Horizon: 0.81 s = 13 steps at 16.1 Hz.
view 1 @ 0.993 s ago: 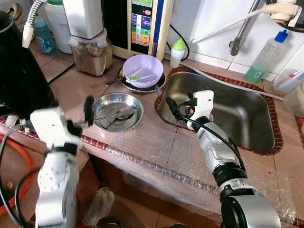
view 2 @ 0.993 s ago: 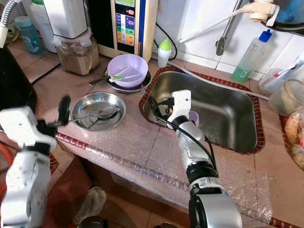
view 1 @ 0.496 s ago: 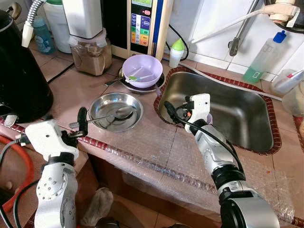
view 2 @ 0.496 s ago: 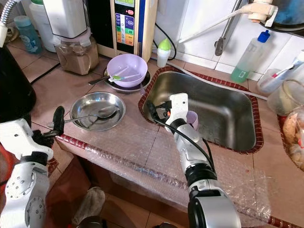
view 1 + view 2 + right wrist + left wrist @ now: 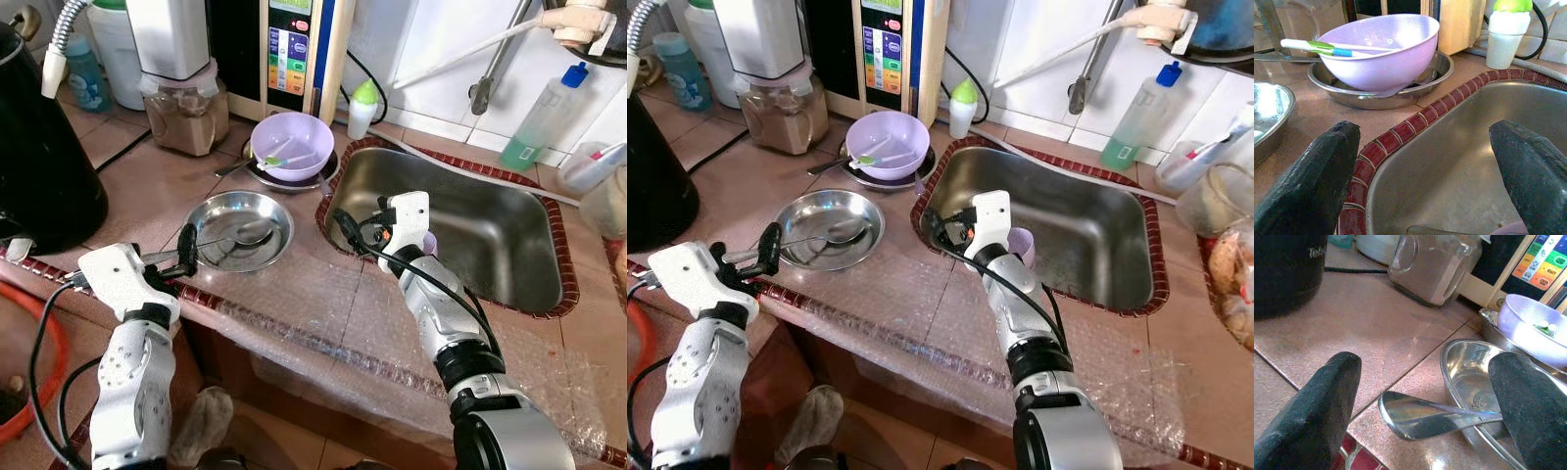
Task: Kitchen organization
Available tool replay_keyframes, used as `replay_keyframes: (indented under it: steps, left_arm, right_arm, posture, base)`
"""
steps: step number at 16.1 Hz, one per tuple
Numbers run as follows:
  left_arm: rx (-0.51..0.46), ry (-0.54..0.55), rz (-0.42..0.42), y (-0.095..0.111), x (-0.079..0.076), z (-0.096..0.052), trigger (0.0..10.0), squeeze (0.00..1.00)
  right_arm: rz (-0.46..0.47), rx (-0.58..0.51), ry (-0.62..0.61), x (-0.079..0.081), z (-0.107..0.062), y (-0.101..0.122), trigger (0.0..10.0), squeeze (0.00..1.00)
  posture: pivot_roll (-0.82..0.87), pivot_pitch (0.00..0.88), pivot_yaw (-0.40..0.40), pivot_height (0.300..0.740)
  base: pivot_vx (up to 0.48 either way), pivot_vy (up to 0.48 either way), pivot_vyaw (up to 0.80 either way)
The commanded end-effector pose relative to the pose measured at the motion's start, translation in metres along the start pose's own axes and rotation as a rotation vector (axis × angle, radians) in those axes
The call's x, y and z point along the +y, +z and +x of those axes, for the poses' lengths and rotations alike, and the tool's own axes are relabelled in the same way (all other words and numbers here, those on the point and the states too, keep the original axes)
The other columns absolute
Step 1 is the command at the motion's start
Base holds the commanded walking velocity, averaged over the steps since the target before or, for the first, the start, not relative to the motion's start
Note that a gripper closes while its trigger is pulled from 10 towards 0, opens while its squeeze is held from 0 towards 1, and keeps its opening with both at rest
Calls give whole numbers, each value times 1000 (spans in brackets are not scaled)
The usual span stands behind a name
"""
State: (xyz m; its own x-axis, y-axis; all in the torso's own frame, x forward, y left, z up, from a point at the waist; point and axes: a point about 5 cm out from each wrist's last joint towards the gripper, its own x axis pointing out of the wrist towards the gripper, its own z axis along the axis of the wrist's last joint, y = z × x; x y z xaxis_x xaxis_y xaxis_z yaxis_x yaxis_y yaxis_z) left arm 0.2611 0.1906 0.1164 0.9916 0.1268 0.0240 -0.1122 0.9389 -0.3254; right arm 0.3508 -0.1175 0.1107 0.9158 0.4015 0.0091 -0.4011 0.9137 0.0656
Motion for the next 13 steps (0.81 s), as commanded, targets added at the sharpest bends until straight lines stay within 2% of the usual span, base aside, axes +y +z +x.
replay_keyframes:
  steps: [1, 2, 3, 4, 9, 13]
  left_arm:
    - [9, -17, -18, 0, -1, 3, 1961, 0]
    - [22, -25, -30, -1, -2, 7, 0, 0]
    - [25, -27, -33, -2, -3, 8, 0, 0]
    - [38, -35, -84, -3, -6, 12, 0, 0]
    - [83, -54, -178, -6, -14, 18, 0, 0]
    - [123, -73, -163, -7, -16, 18, 0, 0]
  right_arm:
    - [-5, -1, -19, -4, -2, 1, 10000, 0]
    - [-4, -2, -21, -4, -2, 2, 10000, 0]
    - [-4, -3, -21, -4, -2, 2, 10000, 0]
    - [-4, -7, -25, -4, -1, 3, 10000, 0]
    - [-2, -10, -26, -2, -1, 3, 10000, 0]
    - [3, -8, -25, 1, -2, 0, 10000, 0]
  posture:
    - [118, 11, -66, 740]
    - [116, 9, -62, 740]
    - [115, 8, -60, 740]
    - [111, 5, -54, 740]
    - [108, 2, -43, 740]
    - [112, 6, -31, 740]
  base:
    - [0, 0, 0]
    - [0, 0, 0]
    - [0, 0, 0]
    - [0, 0, 0]
    - [0, 0, 0]
    - [0, 0, 0]
